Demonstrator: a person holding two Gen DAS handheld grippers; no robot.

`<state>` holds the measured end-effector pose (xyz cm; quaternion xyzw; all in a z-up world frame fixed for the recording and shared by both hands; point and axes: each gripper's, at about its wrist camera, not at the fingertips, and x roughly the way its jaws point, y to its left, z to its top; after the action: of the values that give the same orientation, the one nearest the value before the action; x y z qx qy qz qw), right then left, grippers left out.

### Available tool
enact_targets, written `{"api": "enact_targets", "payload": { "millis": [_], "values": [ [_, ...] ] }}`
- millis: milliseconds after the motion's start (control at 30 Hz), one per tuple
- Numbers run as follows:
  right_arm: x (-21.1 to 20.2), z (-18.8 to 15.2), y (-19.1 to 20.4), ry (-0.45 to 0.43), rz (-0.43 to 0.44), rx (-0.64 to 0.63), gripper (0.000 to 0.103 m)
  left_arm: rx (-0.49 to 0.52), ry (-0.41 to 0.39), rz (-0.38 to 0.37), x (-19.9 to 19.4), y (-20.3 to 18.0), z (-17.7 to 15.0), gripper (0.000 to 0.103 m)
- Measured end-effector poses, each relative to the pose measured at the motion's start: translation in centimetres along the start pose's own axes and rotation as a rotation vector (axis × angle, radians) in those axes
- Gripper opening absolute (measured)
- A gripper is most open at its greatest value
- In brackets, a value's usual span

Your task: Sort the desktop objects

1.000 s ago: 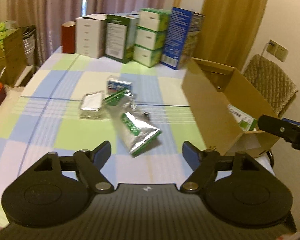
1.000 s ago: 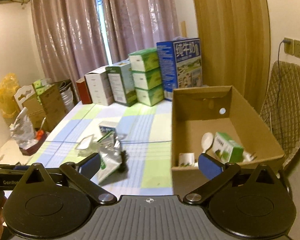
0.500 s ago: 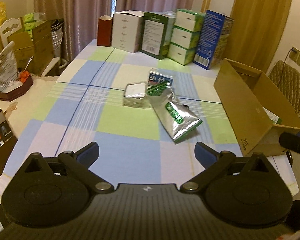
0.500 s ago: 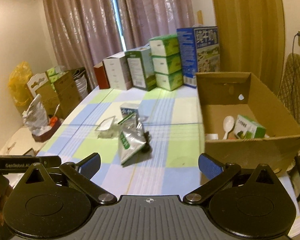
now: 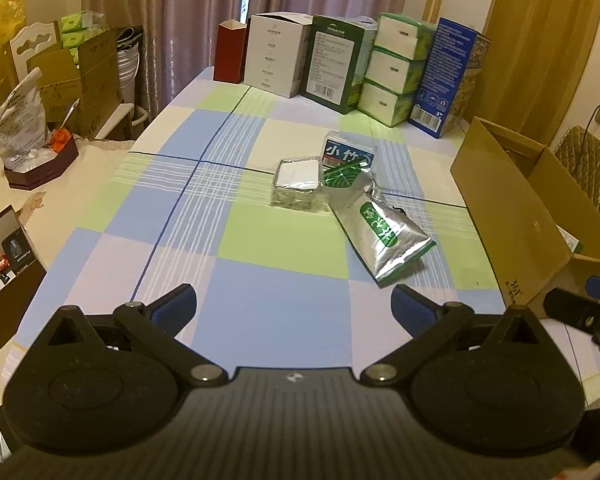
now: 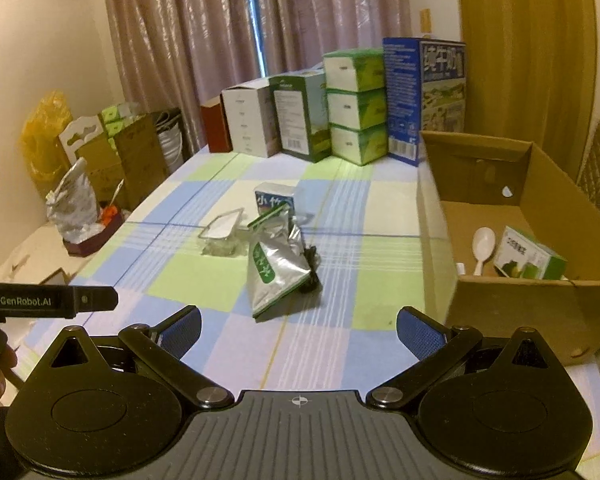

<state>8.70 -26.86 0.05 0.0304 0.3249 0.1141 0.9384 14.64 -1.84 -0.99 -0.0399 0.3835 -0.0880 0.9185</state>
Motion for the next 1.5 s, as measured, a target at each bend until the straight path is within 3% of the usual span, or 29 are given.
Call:
{"api": "enact_targets", "payload": {
  "millis": [400, 733, 1033, 1300, 1500],
  "values": [
    [5.7, 1.2, 0.5, 0.021, 0.025, -0.040, 0.100, 0.003, 0.016, 0.006, 3.4, 1.4, 1.8, 0.102],
    [13.0, 1.5, -0.7, 0.089, 0.053, -0.038, 0.076, 0.021, 0.046, -0.003, 8.2, 1.8, 2.8, 0.102],
    [17.6, 1.2, -0.8, 0.125, 0.065, -0.049, 0.073, 0.018, 0.059, 0.017, 12.2, 3.1, 3.5, 0.102],
    [18.1, 0.8, 2.0, 0.133, 0.215, -0.097, 0.073, 0.022, 0.064, 0.024, 13.0, 3.7, 4.1, 0.102],
    [16.7, 0.0, 0.0, 0.103, 0.130, -0.094, 0.073, 0.042, 0.057, 0.000, 12.9, 3.0, 4.8, 0.102]
  ]
}}
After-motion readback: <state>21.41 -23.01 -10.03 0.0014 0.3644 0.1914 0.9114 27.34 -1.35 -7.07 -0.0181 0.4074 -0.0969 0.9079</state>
